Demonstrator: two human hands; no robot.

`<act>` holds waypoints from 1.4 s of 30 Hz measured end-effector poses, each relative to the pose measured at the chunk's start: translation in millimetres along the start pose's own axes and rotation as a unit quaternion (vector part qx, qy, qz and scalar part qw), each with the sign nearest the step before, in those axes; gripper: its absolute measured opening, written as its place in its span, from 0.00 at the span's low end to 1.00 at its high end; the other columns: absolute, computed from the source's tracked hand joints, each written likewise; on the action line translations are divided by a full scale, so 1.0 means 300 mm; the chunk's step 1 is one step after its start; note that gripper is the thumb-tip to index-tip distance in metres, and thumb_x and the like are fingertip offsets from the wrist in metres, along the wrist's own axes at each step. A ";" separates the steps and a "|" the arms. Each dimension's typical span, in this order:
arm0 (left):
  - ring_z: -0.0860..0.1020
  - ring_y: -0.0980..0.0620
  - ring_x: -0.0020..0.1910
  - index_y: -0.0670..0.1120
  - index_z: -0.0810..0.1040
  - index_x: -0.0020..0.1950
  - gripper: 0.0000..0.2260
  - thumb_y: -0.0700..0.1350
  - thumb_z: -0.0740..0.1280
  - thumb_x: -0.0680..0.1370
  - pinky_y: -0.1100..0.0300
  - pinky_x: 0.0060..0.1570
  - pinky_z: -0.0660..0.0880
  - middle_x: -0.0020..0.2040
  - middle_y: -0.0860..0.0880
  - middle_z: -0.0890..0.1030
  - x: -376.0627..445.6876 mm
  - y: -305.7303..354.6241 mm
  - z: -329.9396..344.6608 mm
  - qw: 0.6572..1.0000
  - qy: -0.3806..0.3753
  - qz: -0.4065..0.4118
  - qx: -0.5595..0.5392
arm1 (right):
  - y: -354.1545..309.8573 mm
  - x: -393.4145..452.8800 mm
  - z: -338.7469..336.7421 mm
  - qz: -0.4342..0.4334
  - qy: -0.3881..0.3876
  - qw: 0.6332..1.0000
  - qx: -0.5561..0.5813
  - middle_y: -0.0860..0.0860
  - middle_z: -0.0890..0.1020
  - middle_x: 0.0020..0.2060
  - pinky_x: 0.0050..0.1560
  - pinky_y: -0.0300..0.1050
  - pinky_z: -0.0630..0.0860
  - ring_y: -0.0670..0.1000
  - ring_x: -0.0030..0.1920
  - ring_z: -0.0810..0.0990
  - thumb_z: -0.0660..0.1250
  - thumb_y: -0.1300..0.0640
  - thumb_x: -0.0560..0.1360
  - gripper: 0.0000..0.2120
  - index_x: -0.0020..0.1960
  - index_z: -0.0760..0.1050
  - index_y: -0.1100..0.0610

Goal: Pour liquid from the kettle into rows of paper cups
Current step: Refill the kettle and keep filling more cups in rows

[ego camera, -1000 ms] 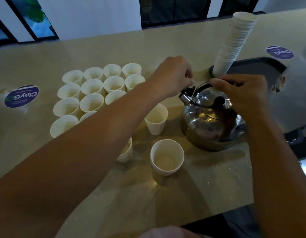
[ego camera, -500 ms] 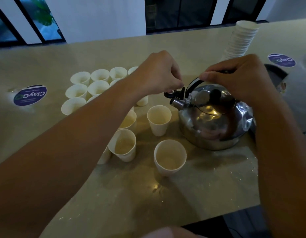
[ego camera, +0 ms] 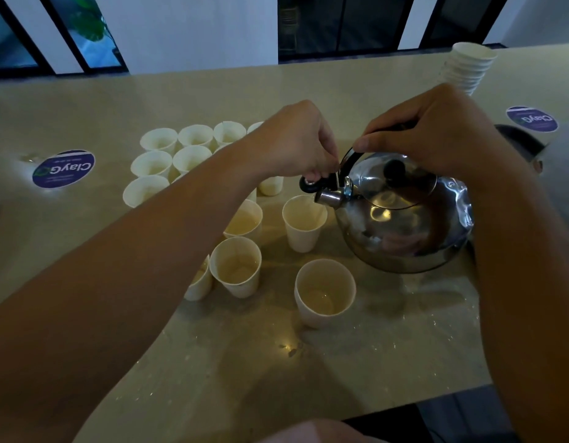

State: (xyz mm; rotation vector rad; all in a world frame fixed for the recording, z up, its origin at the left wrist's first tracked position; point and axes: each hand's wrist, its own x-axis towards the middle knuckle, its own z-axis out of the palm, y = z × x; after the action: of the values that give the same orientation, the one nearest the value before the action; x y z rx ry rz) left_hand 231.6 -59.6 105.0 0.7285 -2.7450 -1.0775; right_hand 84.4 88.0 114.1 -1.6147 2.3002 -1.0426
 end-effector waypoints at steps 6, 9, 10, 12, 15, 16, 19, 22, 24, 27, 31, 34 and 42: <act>0.85 0.55 0.37 0.45 0.86 0.47 0.03 0.43 0.75 0.75 0.60 0.47 0.83 0.39 0.50 0.86 -0.001 -0.006 -0.001 1.000 -0.006 0.000 -0.011 | -0.004 0.017 -0.006 -0.005 -0.019 1.000 -0.006 0.35 0.83 0.38 0.37 0.22 0.71 0.33 0.41 0.81 0.78 0.44 0.67 0.10 0.47 0.86 0.45; 0.85 0.55 0.38 0.45 0.86 0.48 0.03 0.42 0.74 0.75 0.61 0.46 0.82 0.39 0.49 0.86 -0.001 -0.006 -0.003 1.000 -0.011 0.002 -0.021 | -0.004 0.018 -0.009 -0.010 -0.024 1.000 -0.008 0.33 0.83 0.37 0.37 0.22 0.71 0.34 0.41 0.81 0.77 0.44 0.67 0.10 0.47 0.86 0.45; 0.85 0.55 0.38 0.45 0.86 0.48 0.03 0.42 0.74 0.75 0.62 0.45 0.82 0.39 0.49 0.86 -0.001 -0.006 -0.004 1.000 -0.014 0.003 -0.023 | -0.003 0.018 -0.010 -0.010 -0.026 1.000 -0.006 0.33 0.83 0.36 0.37 0.23 0.71 0.34 0.40 0.81 0.77 0.44 0.67 0.11 0.47 0.86 0.45; 0.85 0.56 0.38 0.45 0.86 0.48 0.03 0.42 0.74 0.75 0.63 0.44 0.82 0.39 0.49 0.86 -0.001 -0.007 -0.005 0.999 -0.018 0.004 -0.027 | -0.002 0.018 -0.011 -0.009 -0.028 1.000 -0.002 0.31 0.83 0.36 0.35 0.25 0.72 0.36 0.40 0.81 0.78 0.43 0.66 0.11 0.47 0.86 0.45; 0.85 0.56 0.38 0.45 0.86 0.48 0.04 0.42 0.75 0.75 0.65 0.43 0.82 0.40 0.50 0.86 0.001 -0.007 -0.004 0.999 -0.021 0.006 -0.028 | -0.004 0.017 -0.013 -0.007 -0.031 0.999 0.000 0.31 0.83 0.36 0.35 0.26 0.74 0.37 0.39 0.81 0.77 0.43 0.66 0.11 0.47 0.86 0.45; 0.85 0.56 0.38 0.44 0.86 0.48 0.04 0.42 0.75 0.75 0.65 0.42 0.82 0.40 0.49 0.86 0.002 -0.007 -0.003 0.999 -0.022 0.005 -0.030 | -0.004 0.015 -0.014 -0.007 -0.032 0.999 0.000 0.32 0.83 0.35 0.34 0.26 0.74 0.37 0.39 0.81 0.77 0.43 0.66 0.11 0.47 0.86 0.45; 0.85 0.55 0.38 0.43 0.86 0.49 0.04 0.41 0.75 0.75 0.64 0.43 0.82 0.40 0.48 0.86 0.002 -0.007 0.000 0.999 -0.029 -0.001 -0.037 | -0.008 0.011 -0.016 -0.005 -0.033 0.999 -0.005 0.35 0.83 0.37 0.35 0.25 0.73 0.37 0.40 0.82 0.77 0.43 0.66 0.12 0.48 0.86 0.45; 0.85 0.55 0.38 0.43 0.86 0.49 0.04 0.40 0.74 0.75 0.65 0.42 0.82 0.40 0.48 0.86 0.000 -0.007 0.001 0.999 -0.031 -0.001 -0.045 | -0.010 0.013 -0.015 -0.004 -0.037 0.999 -0.012 0.35 0.83 0.39 0.35 0.25 0.73 0.36 0.40 0.81 0.77 0.43 0.66 0.13 0.48 0.86 0.46; 0.85 0.55 0.38 0.43 0.86 0.49 0.04 0.40 0.74 0.75 0.66 0.41 0.81 0.40 0.48 0.86 0.000 -0.006 0.000 0.999 -0.030 0.002 -0.046 | -0.012 0.014 -0.017 -0.001 -0.041 0.999 -0.012 0.35 0.83 0.40 0.35 0.24 0.72 0.35 0.41 0.81 0.76 0.43 0.67 0.13 0.49 0.86 0.46; 0.85 0.55 0.38 0.43 0.86 0.49 0.04 0.41 0.74 0.75 0.67 0.40 0.81 0.40 0.48 0.86 -0.001 -0.006 -0.002 0.999 -0.031 0.005 -0.044 | -0.015 0.011 -0.022 -0.001 -0.039 0.999 -0.013 0.35 0.83 0.40 0.36 0.22 0.71 0.34 0.41 0.81 0.77 0.43 0.67 0.13 0.49 0.86 0.47; 0.85 0.55 0.39 0.44 0.86 0.49 0.04 0.41 0.74 0.75 0.63 0.44 0.82 0.41 0.49 0.87 0.001 0.001 0.001 0.999 -0.021 0.012 -0.039 | -0.001 -0.009 -0.019 0.018 -0.015 1.000 0.016 0.41 0.86 0.40 0.41 0.31 0.77 0.42 0.43 0.83 0.76 0.43 0.67 0.13 0.49 0.86 0.47; 0.85 0.54 0.39 0.44 0.86 0.47 0.03 0.41 0.74 0.75 0.59 0.46 0.83 0.39 0.49 0.86 0.007 0.018 0.010 0.999 0.005 0.021 -0.049 | 0.028 -0.043 -0.013 0.044 0.028 0.997 0.062 0.39 0.86 0.39 0.45 0.35 0.79 0.42 0.44 0.84 0.76 0.43 0.67 0.10 0.46 0.85 0.44; 0.81 0.62 0.36 0.50 0.86 0.47 0.04 0.44 0.71 0.76 0.74 0.37 0.75 0.38 0.57 0.82 0.062 0.080 0.103 0.996 0.072 0.052 -0.005 | 0.116 -0.119 0.020 0.123 0.164 0.969 0.140 0.48 0.87 0.39 0.52 0.50 0.83 0.52 0.45 0.86 0.79 0.45 0.69 0.09 0.47 0.87 0.48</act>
State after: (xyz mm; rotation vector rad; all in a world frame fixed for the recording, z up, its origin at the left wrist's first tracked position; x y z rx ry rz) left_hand 197.6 -34.1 96.7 0.6286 -2.6215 -0.9763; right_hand 75.0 122.8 79.1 -1.0846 2.3305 -1.5802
